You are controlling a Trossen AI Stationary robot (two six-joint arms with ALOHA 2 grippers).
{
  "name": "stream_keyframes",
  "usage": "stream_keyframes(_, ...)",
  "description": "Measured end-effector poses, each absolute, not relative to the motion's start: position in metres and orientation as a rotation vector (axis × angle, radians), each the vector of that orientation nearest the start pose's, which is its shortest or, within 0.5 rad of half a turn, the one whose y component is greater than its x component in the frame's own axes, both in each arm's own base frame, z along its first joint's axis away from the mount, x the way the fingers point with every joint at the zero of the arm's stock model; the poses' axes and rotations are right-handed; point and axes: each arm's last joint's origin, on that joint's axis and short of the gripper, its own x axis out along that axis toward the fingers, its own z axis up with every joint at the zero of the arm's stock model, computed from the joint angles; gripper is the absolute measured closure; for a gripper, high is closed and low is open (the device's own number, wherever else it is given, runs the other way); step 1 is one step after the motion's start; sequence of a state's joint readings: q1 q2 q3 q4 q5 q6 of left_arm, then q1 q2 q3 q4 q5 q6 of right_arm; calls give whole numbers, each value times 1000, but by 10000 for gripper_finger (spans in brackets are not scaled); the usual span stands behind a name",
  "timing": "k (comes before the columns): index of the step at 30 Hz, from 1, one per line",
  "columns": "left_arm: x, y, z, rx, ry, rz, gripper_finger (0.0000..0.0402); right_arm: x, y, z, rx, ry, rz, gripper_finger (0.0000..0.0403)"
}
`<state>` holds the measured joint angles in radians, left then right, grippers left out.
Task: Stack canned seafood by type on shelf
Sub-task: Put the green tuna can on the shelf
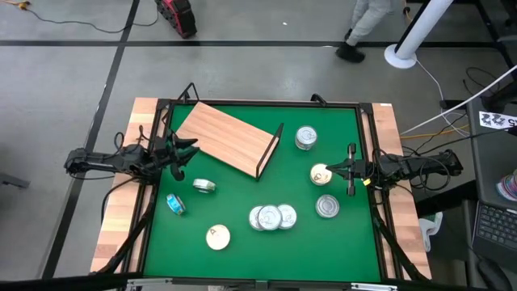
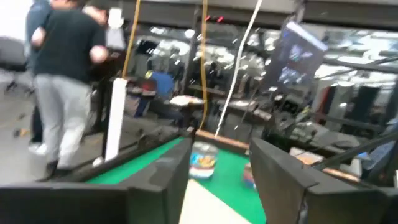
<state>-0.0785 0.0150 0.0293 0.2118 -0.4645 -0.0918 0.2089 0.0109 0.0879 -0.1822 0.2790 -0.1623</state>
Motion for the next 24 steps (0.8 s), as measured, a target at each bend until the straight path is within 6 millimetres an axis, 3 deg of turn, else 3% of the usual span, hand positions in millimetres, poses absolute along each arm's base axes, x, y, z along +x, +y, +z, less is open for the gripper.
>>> stream_keyframes(5,94,4,210,-99,-229,304,187,90,11,175,-188,108,-62,395)
stream_keyframes(10,106,1,237,-10,-141,244,173,90,11,175,-188,108,-62,395)
stream_keyframes(17,138,-3,275,87,270,200,172,90,11,175,-188,108,-62,395)
stream_keyframes(24,173,-15,290,109,691,161,172,90,11,175,-188,108,-62,395)
